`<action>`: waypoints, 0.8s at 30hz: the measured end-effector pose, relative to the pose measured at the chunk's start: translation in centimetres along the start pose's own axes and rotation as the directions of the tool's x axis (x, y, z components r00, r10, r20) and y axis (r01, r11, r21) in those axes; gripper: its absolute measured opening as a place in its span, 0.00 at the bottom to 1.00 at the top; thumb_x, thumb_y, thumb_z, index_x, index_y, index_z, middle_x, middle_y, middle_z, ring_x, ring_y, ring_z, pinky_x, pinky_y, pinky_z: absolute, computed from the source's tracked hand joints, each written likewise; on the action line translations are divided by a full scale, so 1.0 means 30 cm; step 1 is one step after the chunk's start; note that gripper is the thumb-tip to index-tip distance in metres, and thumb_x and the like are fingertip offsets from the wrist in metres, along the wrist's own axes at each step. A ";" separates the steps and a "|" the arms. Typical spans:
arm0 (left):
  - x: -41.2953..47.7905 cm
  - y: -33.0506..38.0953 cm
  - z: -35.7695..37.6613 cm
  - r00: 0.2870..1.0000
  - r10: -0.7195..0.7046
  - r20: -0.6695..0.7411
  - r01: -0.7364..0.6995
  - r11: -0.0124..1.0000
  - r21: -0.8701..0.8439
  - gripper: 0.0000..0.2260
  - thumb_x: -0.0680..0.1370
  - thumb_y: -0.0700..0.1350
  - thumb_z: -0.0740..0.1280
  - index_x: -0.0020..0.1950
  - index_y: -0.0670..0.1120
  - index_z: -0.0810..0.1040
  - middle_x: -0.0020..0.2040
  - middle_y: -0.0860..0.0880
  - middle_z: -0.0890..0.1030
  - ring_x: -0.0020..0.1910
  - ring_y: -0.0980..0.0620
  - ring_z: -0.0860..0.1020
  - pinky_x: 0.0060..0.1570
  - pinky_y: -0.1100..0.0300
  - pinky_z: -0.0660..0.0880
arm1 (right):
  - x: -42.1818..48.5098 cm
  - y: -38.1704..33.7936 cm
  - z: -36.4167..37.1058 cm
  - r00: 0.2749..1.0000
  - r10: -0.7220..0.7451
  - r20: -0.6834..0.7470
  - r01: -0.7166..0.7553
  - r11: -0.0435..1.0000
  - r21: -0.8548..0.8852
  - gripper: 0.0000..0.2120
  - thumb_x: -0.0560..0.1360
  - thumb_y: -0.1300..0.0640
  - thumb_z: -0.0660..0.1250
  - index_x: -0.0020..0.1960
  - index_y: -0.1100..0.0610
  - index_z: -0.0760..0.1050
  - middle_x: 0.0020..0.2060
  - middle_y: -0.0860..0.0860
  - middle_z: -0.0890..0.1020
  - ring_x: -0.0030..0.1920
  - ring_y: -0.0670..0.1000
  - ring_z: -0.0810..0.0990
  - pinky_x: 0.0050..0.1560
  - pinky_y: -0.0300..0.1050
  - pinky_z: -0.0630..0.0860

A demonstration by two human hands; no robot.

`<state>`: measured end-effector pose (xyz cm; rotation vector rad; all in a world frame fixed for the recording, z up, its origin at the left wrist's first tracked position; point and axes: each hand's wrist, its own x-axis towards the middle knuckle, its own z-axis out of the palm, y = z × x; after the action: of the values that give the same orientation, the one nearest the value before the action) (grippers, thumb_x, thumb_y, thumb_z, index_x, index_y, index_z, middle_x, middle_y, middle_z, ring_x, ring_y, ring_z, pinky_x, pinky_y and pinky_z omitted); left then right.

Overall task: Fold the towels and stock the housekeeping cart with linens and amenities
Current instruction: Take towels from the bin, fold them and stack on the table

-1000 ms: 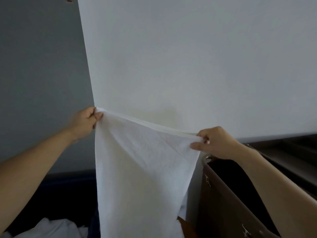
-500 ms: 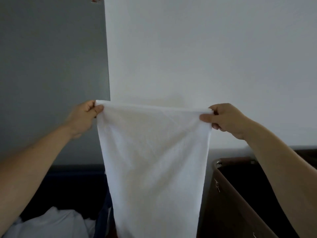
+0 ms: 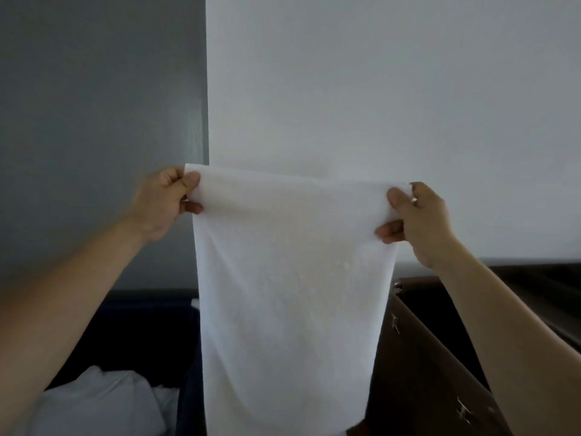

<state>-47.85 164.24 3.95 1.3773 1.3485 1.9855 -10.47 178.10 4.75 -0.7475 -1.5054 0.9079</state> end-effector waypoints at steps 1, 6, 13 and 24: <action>-0.006 0.002 -0.003 1.000 0.009 0.015 -0.008 1.000 -0.004 0.07 0.82 0.41 0.62 0.47 0.43 0.78 0.36 0.54 0.83 0.40 0.52 0.80 0.32 0.64 0.79 | -0.007 -0.013 -0.007 0.998 -0.047 -0.035 0.048 0.999 0.007 0.06 0.78 0.52 0.67 0.51 0.54 0.73 0.35 0.55 0.81 0.26 0.59 0.82 0.25 0.47 0.78; -0.009 0.064 0.006 0.992 0.111 -0.065 -0.115 0.992 -0.048 0.08 0.83 0.41 0.62 0.45 0.45 0.76 0.39 0.49 0.79 0.37 0.55 0.79 0.30 0.65 0.79 | -0.044 -0.048 -0.005 0.994 -0.094 -0.060 0.093 0.996 -0.009 0.07 0.80 0.53 0.65 0.53 0.56 0.73 0.41 0.58 0.80 0.26 0.59 0.82 0.27 0.49 0.79; -0.067 -0.030 0.011 0.999 0.031 -0.034 -0.030 0.999 0.026 0.08 0.83 0.41 0.61 0.46 0.45 0.77 0.42 0.48 0.79 0.37 0.54 0.78 0.31 0.64 0.79 | -0.081 -0.013 -0.009 0.998 -0.012 -0.067 0.006 0.997 -0.079 0.08 0.81 0.54 0.64 0.53 0.60 0.71 0.42 0.58 0.80 0.27 0.59 0.83 0.27 0.47 0.79; -0.030 -0.109 0.054 0.993 -0.001 -0.120 0.021 0.985 0.169 0.07 0.82 0.44 0.63 0.46 0.48 0.78 0.46 0.49 0.79 0.41 0.54 0.79 0.32 0.64 0.79 | 0.036 0.120 -0.040 0.996 0.087 0.030 -0.086 0.995 -0.046 0.10 0.80 0.52 0.66 0.54 0.58 0.72 0.44 0.60 0.81 0.30 0.62 0.84 0.28 0.48 0.80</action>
<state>-46.71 165.93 0.80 1.3378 1.6091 2.0132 -9.55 180.98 2.19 -0.8398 -1.5356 0.9571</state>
